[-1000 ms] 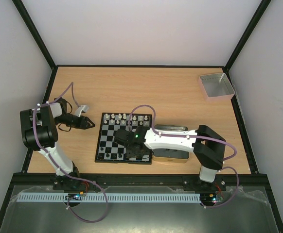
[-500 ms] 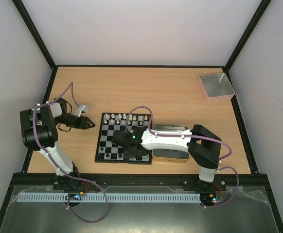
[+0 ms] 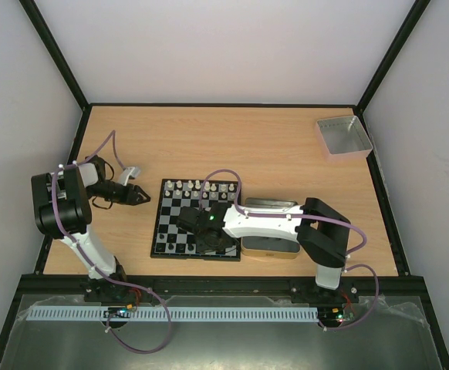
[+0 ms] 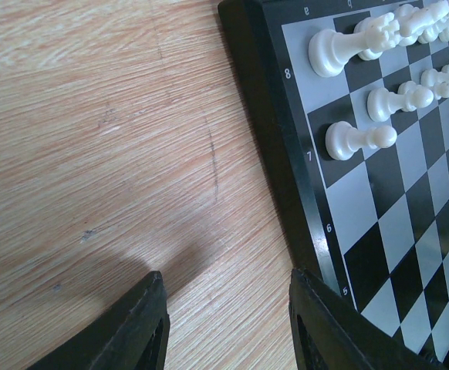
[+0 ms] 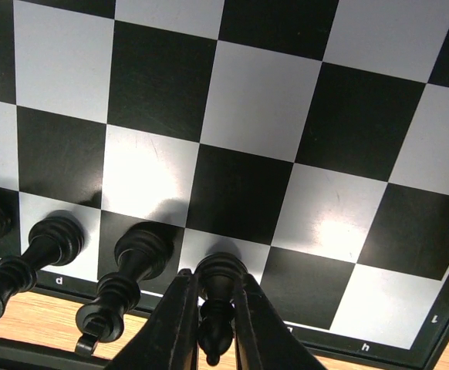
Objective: Set up the chess pieces on the board
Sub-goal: Place the chess piece on the chessboard, then pick up the chess piece from the storage box, then place the chess piece on the chessboard.
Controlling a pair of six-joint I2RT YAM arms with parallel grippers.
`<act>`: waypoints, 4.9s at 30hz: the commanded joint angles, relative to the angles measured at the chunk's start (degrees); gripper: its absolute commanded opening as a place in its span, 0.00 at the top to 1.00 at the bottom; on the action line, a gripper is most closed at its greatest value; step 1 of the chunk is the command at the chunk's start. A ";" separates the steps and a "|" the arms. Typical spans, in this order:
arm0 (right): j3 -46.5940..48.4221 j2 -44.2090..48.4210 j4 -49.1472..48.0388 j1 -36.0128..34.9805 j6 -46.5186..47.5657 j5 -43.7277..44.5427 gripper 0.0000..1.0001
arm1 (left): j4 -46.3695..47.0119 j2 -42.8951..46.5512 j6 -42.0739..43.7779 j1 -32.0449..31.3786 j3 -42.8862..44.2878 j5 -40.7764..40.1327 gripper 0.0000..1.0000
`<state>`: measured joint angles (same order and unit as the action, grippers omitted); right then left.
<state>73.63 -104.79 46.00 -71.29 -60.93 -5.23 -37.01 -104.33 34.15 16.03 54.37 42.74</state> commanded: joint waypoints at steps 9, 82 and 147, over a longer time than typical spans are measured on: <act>1.76 -1.17 0.44 -0.43 -0.18 -0.03 0.83 | -0.34 -4.63 0.78 0.14 -2.68 -11.28 0.55; -25.46 21.02 -2.14 24.95 6.06 7.52 0.78 | 0.02 -7.02 -0.93 0.06 -1.72 -12.42 0.54; -6.53 7.61 0.58 0.53 -4.65 6.01 0.97 | -0.66 -7.46 -0.31 1.15 -1.20 -11.38 0.54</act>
<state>65.28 -96.44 47.42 -70.52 -64.75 0.49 -39.20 -106.87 33.43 17.08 56.25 45.23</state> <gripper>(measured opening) 0.027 0.455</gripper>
